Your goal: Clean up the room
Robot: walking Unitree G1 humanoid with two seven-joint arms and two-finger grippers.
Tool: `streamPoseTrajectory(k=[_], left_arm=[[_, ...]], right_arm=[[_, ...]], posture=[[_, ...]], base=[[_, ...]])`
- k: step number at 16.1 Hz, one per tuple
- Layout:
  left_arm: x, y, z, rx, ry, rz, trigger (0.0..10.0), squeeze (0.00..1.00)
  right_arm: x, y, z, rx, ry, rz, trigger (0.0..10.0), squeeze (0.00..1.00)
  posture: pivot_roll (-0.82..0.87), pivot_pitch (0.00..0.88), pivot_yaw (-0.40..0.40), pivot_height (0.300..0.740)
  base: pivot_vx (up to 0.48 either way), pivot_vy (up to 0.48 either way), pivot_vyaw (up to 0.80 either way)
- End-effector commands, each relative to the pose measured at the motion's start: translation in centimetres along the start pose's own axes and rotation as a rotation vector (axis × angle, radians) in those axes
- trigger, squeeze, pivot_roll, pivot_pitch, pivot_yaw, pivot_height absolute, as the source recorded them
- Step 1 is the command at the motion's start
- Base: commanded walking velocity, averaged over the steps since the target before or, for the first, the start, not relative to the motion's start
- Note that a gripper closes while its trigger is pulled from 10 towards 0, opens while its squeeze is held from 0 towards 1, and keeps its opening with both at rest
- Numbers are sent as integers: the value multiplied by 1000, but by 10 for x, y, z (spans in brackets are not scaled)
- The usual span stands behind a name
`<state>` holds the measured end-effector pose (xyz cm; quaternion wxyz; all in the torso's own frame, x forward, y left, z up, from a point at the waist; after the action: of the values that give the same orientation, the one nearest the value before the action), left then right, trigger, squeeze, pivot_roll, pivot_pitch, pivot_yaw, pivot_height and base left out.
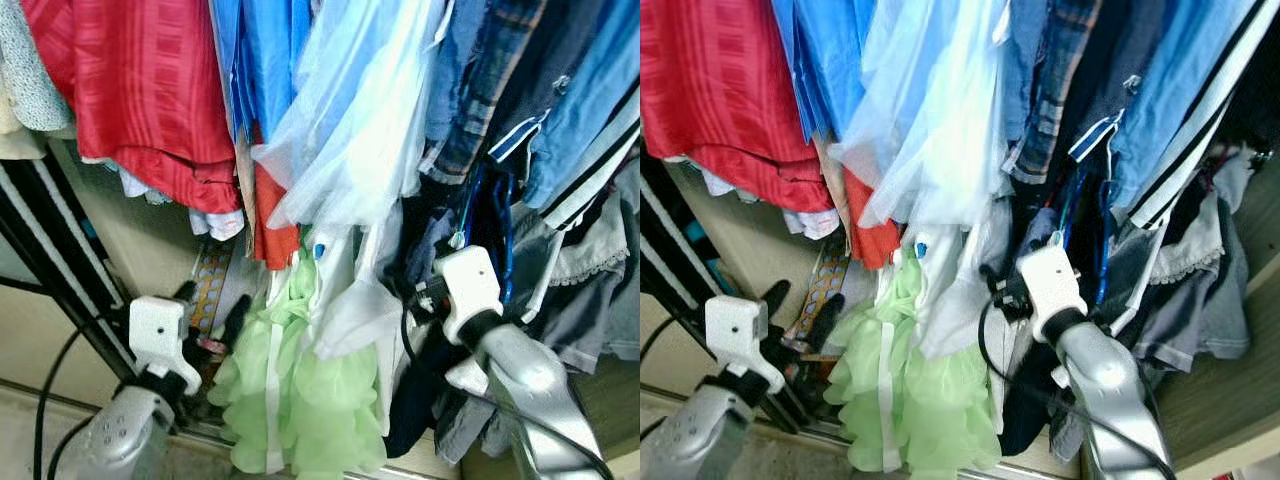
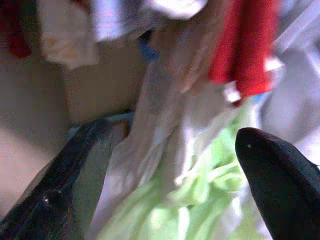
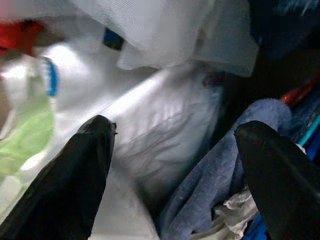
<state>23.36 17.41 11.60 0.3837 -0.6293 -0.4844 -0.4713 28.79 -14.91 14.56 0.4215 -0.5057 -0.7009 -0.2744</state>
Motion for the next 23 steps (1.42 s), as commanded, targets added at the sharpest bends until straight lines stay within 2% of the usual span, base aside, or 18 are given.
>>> streamPoseTrajectory(k=[1, 3, 4, 5, 6, 7, 9, 11, 14, 17, 20, 22, 23], left_arm=[[4, 3, 9, 39, 28, -8, 10000, 0], [6, 10, 11, 51, -9, -35, 10000, 0], [9, 14, 11, 35, 8, -79, 10000, 0], [14, 18, 11, 25, 11, -126, 10000, 0], [14, 18, 11, 19, 15, -127, 10000, 0], [14, 12, 15, 40, 22, -125, 10000, 0], [3, -2, 24, 95, 17, -95, 10000, 0], [-6, -6, 22, 106, 32, -89, 10000, 0], [-4, -6, 21, 148, 15, -119, 10000, 0], [-11, -8, 28, 157, 38, -91, 10000, 0], [-15, 4, 21, 102, 47, -85, 10000, 0], [-15, 20, 13, 52, 25, -75, 10000, 0], [-17, 29, 7, 8, 13, -60, 10000, 0]], right_arm=[[-3, 6, -12, -94, 3, 37, 10000, 0], [-11, 13, -18, -118, 3, 74, 10000, 0], [-16, 14, -19, -137, -3, 88, 10000, 0], [-18, 9, -20, -157, 18, 97, 10000, 0], [-18, 4, -19, -159, 67, 83, 10000, 0], [-17, -11, -22, -196, 96, 63, 10000, 0], [-31, -36, -18, -201, 35, 83, 10000, 0], [-38, -41, -11, -180, 69, 51, 10000, 0], [-56, -44, -5, -182, 102, 106, 10000, 0], [-58, -50, -5, -205, 60, 105, 10000, 0], [-63, -54, -7, -257, 56, 95, 10000, 0], [-61, -61, -15, -327, 43, 102, 10000, 0], [-61, -71, -18, -369, 32, 119, 10000, 0]], posture=[[2, 0, -80, 740], [0, 0, -103, 740], [-18, 0, -106, 740], [-30, 0, -107, 740], [-42, 0, -99, 740], [-65, 0, -74, 740], [-64, 0, -62, 740], [-49, 0, -62, 740], [-19, 0, -68, 740], [-57, 0, -27, 740], [-109, 0, 28, 740], [-176, 0, 82, 740], [-226, 0, 97, 740]], base=[[0, 0, 0], [0, 0, 0], [0, 0, 0], [0, 0, 0], [0, 0, 0], [0, 0, 0], [0, 0, 0], [0, 0, 0], [0, 0, 0], [0, 0, 0], [0, 0, 0], [0, 0, 0], [0, 0, 0]])
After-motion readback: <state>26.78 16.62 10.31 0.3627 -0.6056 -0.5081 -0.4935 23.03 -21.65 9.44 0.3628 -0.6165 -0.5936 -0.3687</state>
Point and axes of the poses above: a point about 5 cm out from each wrist's last joint towards the gripper, its own y axis pointing out of the wrist towards the gripper, its own x axis along the axis of the wrist's last joint, z = x × y, the point moved 1 cm from there along y, pointing out of the wrist towards the gripper, and after that the axes turned 14 degrees about -y, right-handed, at the moved point
